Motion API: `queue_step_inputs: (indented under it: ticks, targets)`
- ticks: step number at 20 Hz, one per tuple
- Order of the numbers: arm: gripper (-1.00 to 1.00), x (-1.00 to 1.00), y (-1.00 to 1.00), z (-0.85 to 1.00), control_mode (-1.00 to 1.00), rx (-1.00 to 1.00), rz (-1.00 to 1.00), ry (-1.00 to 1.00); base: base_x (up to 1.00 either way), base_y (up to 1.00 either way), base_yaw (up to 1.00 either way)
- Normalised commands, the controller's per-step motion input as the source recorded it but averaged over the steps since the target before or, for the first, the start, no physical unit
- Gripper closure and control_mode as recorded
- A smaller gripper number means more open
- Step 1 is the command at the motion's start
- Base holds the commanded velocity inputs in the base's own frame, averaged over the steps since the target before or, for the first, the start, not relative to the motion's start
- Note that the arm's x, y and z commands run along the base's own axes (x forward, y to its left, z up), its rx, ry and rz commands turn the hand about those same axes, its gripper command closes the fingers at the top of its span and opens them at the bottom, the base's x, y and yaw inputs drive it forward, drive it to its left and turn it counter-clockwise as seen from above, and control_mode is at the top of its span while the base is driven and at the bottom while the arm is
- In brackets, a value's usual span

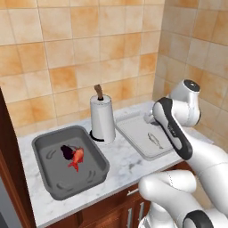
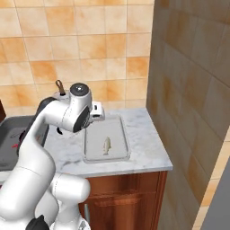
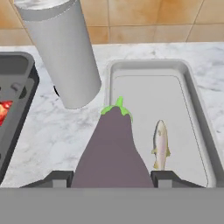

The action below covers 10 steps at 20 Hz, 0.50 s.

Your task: Place one eggplant and one fish in each tupperware on the nearby counter, to pack two identical lunches.

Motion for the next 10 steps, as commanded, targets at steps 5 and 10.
queue_step_inputs:
  ticks: [5, 10]
  targets:
    - [1.00, 0.16, -0.11, -0.57, -1.00, 0.00, 0.00, 0.03, 0.00, 0.00, 0.00]
    - [1.00, 0.22, -0.13, -0.53, -1.00, 0.00, 0.00, 0.03, 0.00, 0.00, 0.00]
